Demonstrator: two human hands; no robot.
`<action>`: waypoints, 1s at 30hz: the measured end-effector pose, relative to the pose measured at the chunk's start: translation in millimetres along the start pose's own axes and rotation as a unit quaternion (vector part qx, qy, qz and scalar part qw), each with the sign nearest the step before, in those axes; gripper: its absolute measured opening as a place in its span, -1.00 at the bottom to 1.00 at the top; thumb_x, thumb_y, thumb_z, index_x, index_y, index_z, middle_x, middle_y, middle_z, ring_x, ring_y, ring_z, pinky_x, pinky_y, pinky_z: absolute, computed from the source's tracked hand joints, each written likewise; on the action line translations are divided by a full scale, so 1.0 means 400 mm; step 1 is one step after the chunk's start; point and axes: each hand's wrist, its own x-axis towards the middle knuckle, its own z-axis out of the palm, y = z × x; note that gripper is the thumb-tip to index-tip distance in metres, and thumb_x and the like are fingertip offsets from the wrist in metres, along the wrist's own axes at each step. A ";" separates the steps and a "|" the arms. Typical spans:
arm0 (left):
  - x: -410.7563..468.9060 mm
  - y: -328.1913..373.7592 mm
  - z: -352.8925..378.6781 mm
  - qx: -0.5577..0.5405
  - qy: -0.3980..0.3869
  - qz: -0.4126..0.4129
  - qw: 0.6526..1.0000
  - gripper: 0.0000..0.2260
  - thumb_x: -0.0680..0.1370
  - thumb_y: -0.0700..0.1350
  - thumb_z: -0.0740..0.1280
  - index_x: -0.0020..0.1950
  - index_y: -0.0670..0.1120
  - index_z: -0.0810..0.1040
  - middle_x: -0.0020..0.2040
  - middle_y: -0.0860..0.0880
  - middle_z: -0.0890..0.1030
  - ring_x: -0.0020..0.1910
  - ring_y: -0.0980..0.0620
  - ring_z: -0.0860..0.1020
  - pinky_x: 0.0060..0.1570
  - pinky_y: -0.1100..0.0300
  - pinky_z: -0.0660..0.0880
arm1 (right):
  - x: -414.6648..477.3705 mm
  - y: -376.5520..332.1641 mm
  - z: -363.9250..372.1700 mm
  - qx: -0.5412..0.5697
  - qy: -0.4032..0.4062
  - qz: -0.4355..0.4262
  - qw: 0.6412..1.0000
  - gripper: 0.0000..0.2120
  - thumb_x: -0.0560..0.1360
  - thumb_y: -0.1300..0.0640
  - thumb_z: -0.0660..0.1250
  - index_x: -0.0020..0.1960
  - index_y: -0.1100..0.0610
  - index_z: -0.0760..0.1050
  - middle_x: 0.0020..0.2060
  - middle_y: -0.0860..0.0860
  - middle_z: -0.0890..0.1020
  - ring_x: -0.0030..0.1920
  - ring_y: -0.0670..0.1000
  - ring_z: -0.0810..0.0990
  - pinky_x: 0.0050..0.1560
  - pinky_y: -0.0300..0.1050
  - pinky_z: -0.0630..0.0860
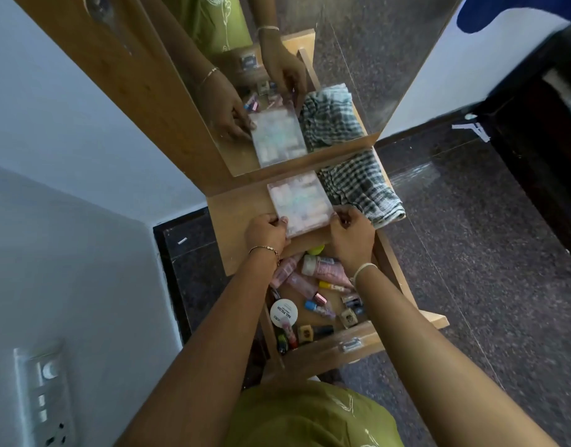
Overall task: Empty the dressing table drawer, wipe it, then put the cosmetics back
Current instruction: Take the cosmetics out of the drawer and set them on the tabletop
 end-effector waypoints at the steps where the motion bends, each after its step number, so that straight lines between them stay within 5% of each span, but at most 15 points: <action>1: 0.007 -0.001 -0.002 -0.003 0.015 0.006 1.000 -0.77 0.54 -0.20 0.36 0.15 -0.27 0.57 -0.03 -0.18 0.62 -0.19 -0.08 0.60 -0.08 -0.02 0.61 | 0.005 0.000 0.007 -0.010 -0.001 -0.005 1.000 -0.79 0.53 0.17 0.28 0.12 0.18 0.60 -0.03 0.06 0.66 -0.02 0.04 0.60 0.00 -0.11 0.51; 4: 0.021 -0.002 -0.008 0.028 0.054 0.039 0.997 -0.75 0.51 -0.13 0.40 0.12 -0.23 0.61 -0.05 -0.18 0.66 -0.20 -0.11 0.63 -0.03 -0.07 0.61 | 0.014 -0.003 0.027 -0.034 -0.012 -0.020 0.999 -0.75 0.53 0.18 0.28 0.16 0.22 0.58 0.01 0.11 0.63 0.01 0.07 0.58 0.03 -0.11 0.47; 9: 0.037 0.002 -0.016 0.153 0.049 0.083 0.984 -0.73 0.52 -0.08 0.37 0.15 -0.18 0.62 0.05 -0.17 0.67 0.05 -0.15 0.62 0.11 -0.01 0.54 | 0.029 -0.010 0.043 -0.073 -0.038 -0.015 0.996 -0.72 0.56 0.17 0.24 0.22 0.24 0.54 0.08 0.16 0.52 0.07 0.10 0.50 0.12 -0.09 0.40; 17: -0.005 -0.021 -0.035 0.152 0.008 0.125 0.980 -0.61 0.52 -0.17 0.35 0.35 -0.13 0.47 0.23 -0.05 0.58 0.20 -0.01 0.53 0.25 0.12 0.44 | 0.004 0.012 0.011 -0.119 -0.058 -0.085 0.988 -0.73 0.50 0.21 0.24 0.15 0.22 0.57 0.07 0.11 0.54 0.03 0.10 0.52 0.05 -0.03 0.45; 23: -0.113 -0.074 -0.059 0.096 0.073 0.200 0.972 -0.93 0.47 -0.18 0.42 -0.06 -0.10 0.59 -0.17 0.01 0.61 -0.24 0.17 0.53 -0.20 0.34 0.48 | -0.088 0.082 -0.045 -0.109 0.020 -0.096 0.989 -0.91 0.48 0.13 0.31 -0.05 0.10 0.55 -0.21 -0.07 0.54 -0.22 -0.05 0.52 -0.21 -0.16 0.43; 27: -0.145 -0.166 -0.071 0.164 -0.012 0.225 0.960 -0.91 0.50 -0.09 0.40 -0.10 -0.09 0.65 -0.21 -0.01 0.66 -0.22 0.09 0.62 -0.13 0.17 0.58 | -0.132 0.166 -0.055 -0.171 -0.001 -0.052 0.984 -0.89 0.49 0.09 0.32 -0.03 0.11 0.56 -0.11 -0.03 0.57 -0.12 -0.02 0.53 -0.17 -0.19 0.36; 30: -0.128 -0.235 -0.071 0.345 -0.097 0.244 0.901 -0.74 0.56 -0.12 0.29 0.23 -0.09 0.57 0.03 -0.12 0.65 0.01 -0.03 0.61 0.06 0.12 0.54 | -0.141 0.216 -0.048 -0.232 -0.055 -0.034 0.971 -0.80 0.47 0.11 0.31 0.06 0.13 0.56 0.01 0.06 0.58 0.03 0.09 0.54 -0.04 -0.05 0.47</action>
